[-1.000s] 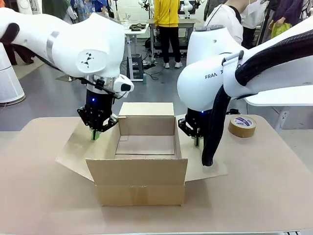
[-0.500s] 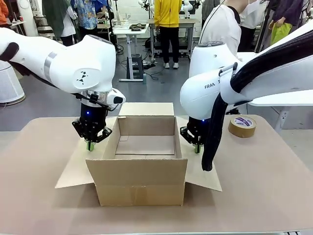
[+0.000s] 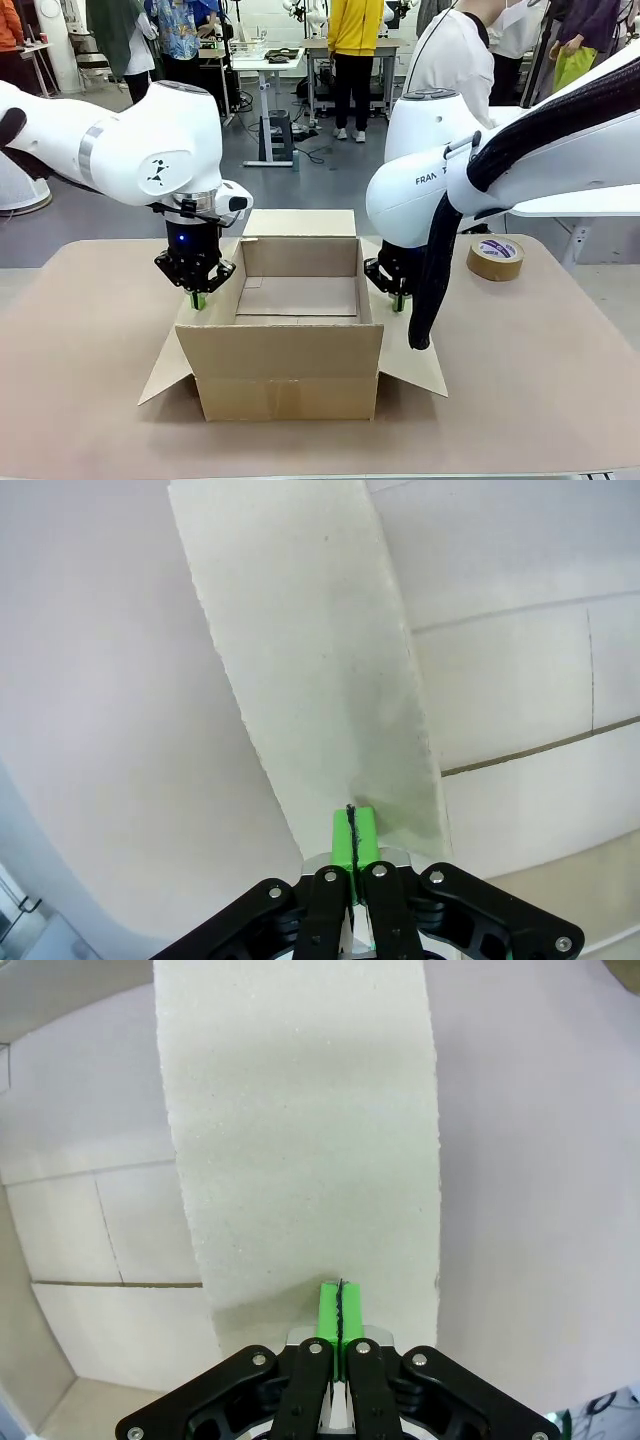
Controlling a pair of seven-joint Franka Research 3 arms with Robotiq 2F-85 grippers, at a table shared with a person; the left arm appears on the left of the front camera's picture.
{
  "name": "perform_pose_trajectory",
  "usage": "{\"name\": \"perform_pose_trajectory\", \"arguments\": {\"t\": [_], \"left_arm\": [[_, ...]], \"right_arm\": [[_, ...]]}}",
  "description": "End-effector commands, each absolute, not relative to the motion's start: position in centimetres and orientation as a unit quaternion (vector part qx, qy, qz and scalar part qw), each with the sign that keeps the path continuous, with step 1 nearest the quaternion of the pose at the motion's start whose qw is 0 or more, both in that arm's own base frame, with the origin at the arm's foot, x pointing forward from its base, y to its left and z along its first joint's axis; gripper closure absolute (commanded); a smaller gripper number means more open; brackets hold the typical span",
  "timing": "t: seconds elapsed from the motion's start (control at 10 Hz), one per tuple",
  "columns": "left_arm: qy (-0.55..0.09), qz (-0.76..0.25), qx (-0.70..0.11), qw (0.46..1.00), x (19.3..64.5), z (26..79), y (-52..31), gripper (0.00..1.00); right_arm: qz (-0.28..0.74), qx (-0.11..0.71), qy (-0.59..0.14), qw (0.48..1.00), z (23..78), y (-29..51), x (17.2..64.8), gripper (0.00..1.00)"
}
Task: Wrap the clocks to prevent damage.
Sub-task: Open the side flaps of the Package Box.
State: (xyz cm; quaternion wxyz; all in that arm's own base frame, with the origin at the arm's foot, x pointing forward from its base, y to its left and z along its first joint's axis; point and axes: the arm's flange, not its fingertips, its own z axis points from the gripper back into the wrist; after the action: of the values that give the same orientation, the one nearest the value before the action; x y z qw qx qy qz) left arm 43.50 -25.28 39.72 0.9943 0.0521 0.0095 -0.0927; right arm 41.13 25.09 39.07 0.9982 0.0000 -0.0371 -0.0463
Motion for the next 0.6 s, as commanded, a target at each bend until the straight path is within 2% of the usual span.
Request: {"name": "perform_pose_trajectory", "arguments": {"t": [0.0, 0.3, 0.5], "left_arm": [[0.0, -0.078, 0.035, 0.996, 42.5, 39.1, -24.6, 1.0], [-0.011, -0.071, 0.013, 0.997, 41.9, 39.7, -24.4, 1.0], [0.004, -0.082, 0.039, 0.996, 43.1, 39.7, -24.8, 1.0]], "right_arm": [[-0.049, 0.02, -0.037, 0.998, 38.3, 25.1, 40.9, 0.99], [-0.048, 0.002, -0.038, 0.998, 39.1, 25.0, 41.2, 0.99], [-0.048, 0.002, -0.038, 0.998, 39.1, 25.0, 41.2, 0.99]]}}
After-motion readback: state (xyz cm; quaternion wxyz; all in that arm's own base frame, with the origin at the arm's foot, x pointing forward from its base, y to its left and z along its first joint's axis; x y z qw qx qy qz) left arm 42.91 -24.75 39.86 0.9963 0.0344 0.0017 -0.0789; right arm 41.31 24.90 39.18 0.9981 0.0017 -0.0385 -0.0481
